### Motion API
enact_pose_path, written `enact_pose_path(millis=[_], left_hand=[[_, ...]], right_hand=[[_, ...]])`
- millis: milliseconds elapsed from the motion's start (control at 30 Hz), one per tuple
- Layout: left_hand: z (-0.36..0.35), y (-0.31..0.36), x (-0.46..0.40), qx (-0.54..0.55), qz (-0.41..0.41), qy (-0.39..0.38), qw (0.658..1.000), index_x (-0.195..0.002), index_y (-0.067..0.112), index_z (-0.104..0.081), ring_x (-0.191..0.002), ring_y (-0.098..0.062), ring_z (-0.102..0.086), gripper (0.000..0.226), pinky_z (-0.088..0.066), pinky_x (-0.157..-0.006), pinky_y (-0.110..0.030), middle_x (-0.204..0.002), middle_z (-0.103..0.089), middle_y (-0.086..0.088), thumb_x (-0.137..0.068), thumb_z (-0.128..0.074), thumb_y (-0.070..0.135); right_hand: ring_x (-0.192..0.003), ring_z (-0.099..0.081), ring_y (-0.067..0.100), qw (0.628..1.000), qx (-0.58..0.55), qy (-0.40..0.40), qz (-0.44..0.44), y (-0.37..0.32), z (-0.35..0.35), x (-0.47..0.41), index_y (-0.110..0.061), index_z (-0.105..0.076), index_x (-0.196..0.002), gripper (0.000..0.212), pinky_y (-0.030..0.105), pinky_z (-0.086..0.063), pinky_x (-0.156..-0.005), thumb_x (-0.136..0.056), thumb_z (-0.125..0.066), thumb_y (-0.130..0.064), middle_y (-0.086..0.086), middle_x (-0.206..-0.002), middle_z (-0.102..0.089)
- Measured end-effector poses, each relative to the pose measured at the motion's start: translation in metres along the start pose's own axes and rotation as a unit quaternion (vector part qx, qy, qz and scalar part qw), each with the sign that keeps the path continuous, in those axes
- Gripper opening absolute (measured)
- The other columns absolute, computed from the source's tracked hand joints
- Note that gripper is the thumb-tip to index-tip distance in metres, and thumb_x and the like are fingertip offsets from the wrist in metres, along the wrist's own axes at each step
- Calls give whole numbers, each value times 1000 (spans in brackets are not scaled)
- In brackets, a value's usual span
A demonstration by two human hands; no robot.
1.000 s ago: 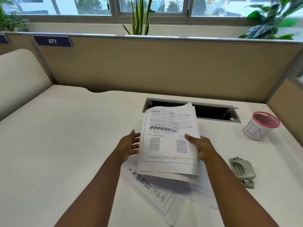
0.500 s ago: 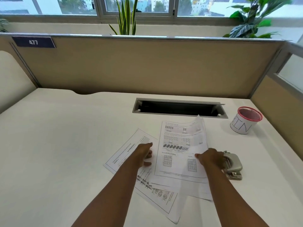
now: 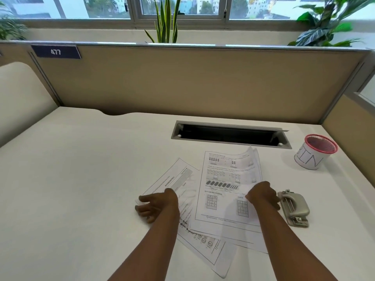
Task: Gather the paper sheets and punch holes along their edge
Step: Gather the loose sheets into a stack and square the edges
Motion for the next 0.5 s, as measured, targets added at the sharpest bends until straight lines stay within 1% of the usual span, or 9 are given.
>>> enact_pose_path(millis=[67,133,200,233,300,333,400,467,500], left_hand=[[0,1,-4,18,10,-2,1000,-138,1,-22,-133,-34,-21,76,-22,-109,-41,-153,-11,-17,-76,-64,11],[-3,5,-11,30,22,-18,999,-137,-1,-24,-131,-36,-28,74,-28,-107,-43,-149,-20,-19,-76,-64,10],[-7,8,-18,68,47,-61,995,-139,-1,-23,-129,-38,-36,70,-34,-108,-45,-145,-31,-21,-82,-60,12],[-8,9,-19,99,63,-86,989,-141,1,-21,-128,-39,-39,68,-35,-108,-46,-144,-34,-21,-85,-57,13],[-8,7,-21,95,41,-106,989,-141,4,-22,-125,-40,-45,63,-39,-104,-45,-141,-41,-21,-87,-53,8],[-6,5,-22,76,16,-106,991,-139,4,-29,-122,-39,-49,56,-42,-100,-43,-138,-47,-20,-87,-52,4],[-2,0,-27,50,-30,-112,992,-128,4,-48,-114,-38,-56,40,-46,-93,-38,-129,-58,-18,-88,-49,2],[-1,-3,-34,30,-56,-130,989,-121,4,-57,-112,-38,-58,33,-47,-94,-36,-125,-62,-18,-89,-47,4],[0,-3,-38,16,-65,-140,988,-121,3,-59,-112,-39,-58,33,-48,-97,-38,-124,-62,-19,-90,-46,5]], right_hand=[[-122,-45,40,998,-55,14,-1,0,0,0,-3,-28,-135,53,49,-36,-101,-89,-54,-6,25,-133,-46],[-122,-46,41,996,-84,8,4,2,2,2,-3,-18,-139,68,49,-38,-100,-85,-61,-5,26,-134,-44],[-123,-44,42,996,-90,-10,14,4,4,4,-2,-14,-139,85,49,-39,-99,-77,-71,-5,28,-135,-40],[-123,-45,42,995,-93,-15,15,4,5,4,0,-17,-138,86,48,-41,-99,-74,-74,-5,28,-135,-40],[-121,-48,41,994,-102,-24,11,7,6,3,3,-29,-130,76,46,-43,-96,-72,-76,-6,27,-132,-47],[-119,-51,41,994,-106,-25,14,8,7,3,4,-37,-126,66,45,-45,-95,-73,-75,-7,26,-130,-51],[-116,-54,40,992,-120,-18,38,8,11,2,3,-49,-122,50,42,-47,-92,-79,-70,-10,25,-126,-57],[-117,-53,40,987,-143,-6,77,6,17,-1,1,-52,-125,44,41,-46,-94,-85,-64,-13,24,-127,-57],[-117,-53,40,982,-159,-1,98,4,23,-3,1,-53,-125,43,41,-46,-94,-86,-62,-13,23,-127,-57]])
Point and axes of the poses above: each hand's wrist, its own x-axis away from the middle knuckle, its own z-axis out of the back of the hand, y = z × x, the point moved 2 cm from there along -x, towards the middle knuckle
